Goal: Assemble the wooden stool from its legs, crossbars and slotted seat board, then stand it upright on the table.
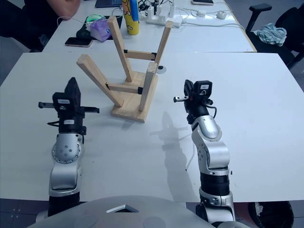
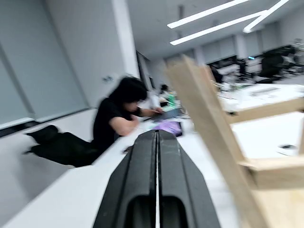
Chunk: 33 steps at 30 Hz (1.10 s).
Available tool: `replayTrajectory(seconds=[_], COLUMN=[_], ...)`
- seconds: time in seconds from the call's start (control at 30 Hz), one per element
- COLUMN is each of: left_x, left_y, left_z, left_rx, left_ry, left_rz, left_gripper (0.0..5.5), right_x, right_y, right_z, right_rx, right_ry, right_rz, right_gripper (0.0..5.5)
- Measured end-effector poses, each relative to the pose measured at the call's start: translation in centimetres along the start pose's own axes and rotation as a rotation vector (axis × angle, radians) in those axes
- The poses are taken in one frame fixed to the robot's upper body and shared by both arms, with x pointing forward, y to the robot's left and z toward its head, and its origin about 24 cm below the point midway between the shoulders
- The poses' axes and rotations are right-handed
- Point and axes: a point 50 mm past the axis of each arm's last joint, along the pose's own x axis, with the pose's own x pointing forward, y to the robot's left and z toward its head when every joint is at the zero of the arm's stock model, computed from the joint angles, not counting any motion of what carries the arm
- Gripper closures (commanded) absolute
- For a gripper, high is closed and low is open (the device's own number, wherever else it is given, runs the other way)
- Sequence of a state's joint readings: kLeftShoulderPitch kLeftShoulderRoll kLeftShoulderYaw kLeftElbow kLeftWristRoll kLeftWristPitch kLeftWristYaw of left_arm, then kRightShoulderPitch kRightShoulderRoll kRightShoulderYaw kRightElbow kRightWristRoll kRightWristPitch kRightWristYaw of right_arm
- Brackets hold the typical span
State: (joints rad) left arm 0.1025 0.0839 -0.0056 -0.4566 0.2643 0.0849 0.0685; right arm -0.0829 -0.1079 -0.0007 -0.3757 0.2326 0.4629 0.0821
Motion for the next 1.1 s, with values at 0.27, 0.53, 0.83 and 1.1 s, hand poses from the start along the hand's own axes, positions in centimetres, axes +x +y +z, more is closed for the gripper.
replayTrajectory(seconds=[0.27,0.53,0.83,1.1], left_x=[4.9,2.3,2.8,2.5], left_y=[-3.6,-5.5,-1.6,-3.0], left_z=[0.4,-1.0,-1.1,1.4], left_rx=[-0.074,-0.144,-0.076,-0.174], left_ry=[-0.038,0.071,0.070,-0.079], left_rz=[-0.236,-0.271,0.016,-0.034], left_gripper=[5.50,5.50,5.50,5.50], right_x=[0.0,0.4,0.3,1.3], right_y=[1.7,2.0,-1.7,0.1], right_z=[-0.6,-0.4,0.7,2.6], right_rx=[0.046,0.053,-0.039,0.025], right_ry=[0.015,0.006,-0.049,-0.167], right_rz=[0.101,0.133,-0.113,0.028], right_gripper=[5.49,5.49,5.49,5.49])
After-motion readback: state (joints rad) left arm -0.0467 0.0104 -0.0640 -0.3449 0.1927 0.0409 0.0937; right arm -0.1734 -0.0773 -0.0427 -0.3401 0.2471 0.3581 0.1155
